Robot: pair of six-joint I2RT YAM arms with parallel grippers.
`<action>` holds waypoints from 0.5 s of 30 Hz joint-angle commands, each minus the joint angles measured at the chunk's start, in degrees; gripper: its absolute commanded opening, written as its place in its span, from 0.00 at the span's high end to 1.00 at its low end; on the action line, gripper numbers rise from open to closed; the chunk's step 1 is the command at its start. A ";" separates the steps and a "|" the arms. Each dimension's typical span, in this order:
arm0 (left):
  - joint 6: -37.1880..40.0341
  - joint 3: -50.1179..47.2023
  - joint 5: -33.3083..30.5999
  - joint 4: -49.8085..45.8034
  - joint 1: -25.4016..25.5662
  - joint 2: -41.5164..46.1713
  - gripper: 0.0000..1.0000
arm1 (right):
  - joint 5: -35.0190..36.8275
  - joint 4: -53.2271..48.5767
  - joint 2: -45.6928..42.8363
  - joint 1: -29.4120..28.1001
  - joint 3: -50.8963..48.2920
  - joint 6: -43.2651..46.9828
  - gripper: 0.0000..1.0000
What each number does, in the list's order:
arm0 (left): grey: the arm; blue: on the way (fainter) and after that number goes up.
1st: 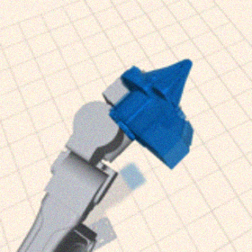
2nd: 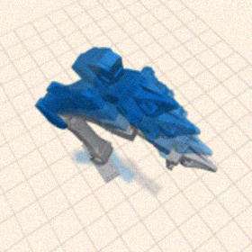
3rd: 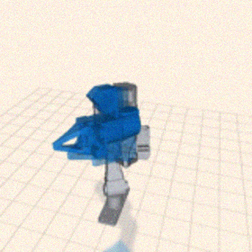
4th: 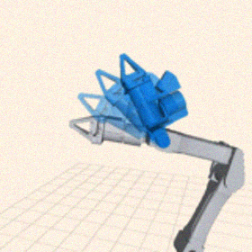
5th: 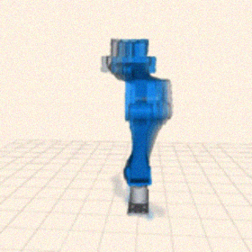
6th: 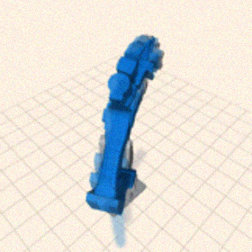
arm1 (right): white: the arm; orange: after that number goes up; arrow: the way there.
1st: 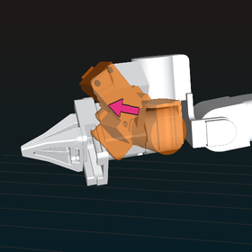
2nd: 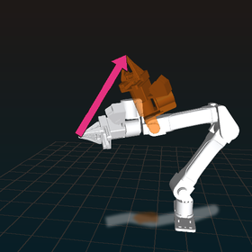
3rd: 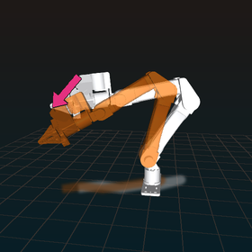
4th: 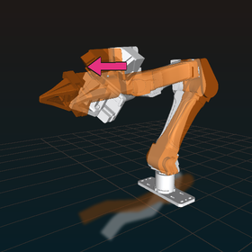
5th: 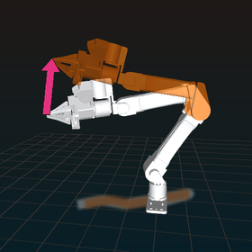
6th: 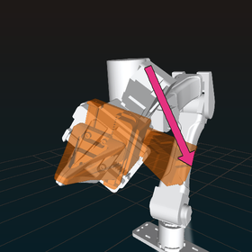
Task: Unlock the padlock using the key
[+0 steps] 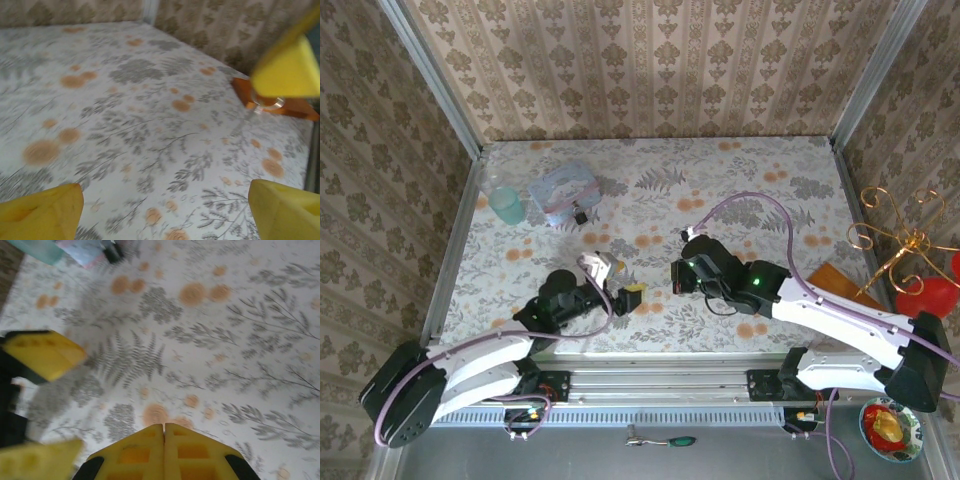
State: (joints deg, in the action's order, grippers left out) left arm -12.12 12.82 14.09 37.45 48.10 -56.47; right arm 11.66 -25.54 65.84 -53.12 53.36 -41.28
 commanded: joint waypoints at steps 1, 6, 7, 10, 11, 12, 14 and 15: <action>13.86 1.72 4.32 10.21 2.12 -2.74 0.20 | -3.15 2.49 -0.38 -0.58 2.14 2.55 1.00; 21.56 5.31 8.36 9.00 2.10 -5.65 0.30 | -5.47 5.43 -0.57 -1.24 2.82 3.38 1.00; 22.22 5.54 8.14 9.57 2.13 -6.21 0.31 | -6.00 5.75 -0.56 -1.35 2.94 3.44 1.00; 23.23 6.11 7.40 11.07 2.01 -7.78 0.33 | -7.78 7.24 -0.70 -1.54 2.88 3.48 1.00; 23.52 6.46 7.65 10.96 2.03 -8.22 0.34 | -8.28 7.87 -0.78 -1.63 2.79 3.48 1.00; 23.67 6.85 8.27 10.98 2.08 -8.75 0.38 | -8.41 8.66 -0.85 -1.71 2.58 3.48 1.00; 24.19 7.84 9.26 9.94 1.94 -9.18 0.46 | -8.64 10.19 -0.91 -1.89 2.58 3.40 1.00; 24.47 8.18 9.51 9.20 1.91 -9.12 0.49 | -8.93 10.68 -0.90 -1.90 2.63 3.40 1.00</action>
State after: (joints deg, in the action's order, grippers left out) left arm 9.37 18.90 21.04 45.80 49.95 -65.36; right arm 4.40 -18.17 65.84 -54.57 54.39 -38.89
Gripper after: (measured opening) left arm 0.531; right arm 0.068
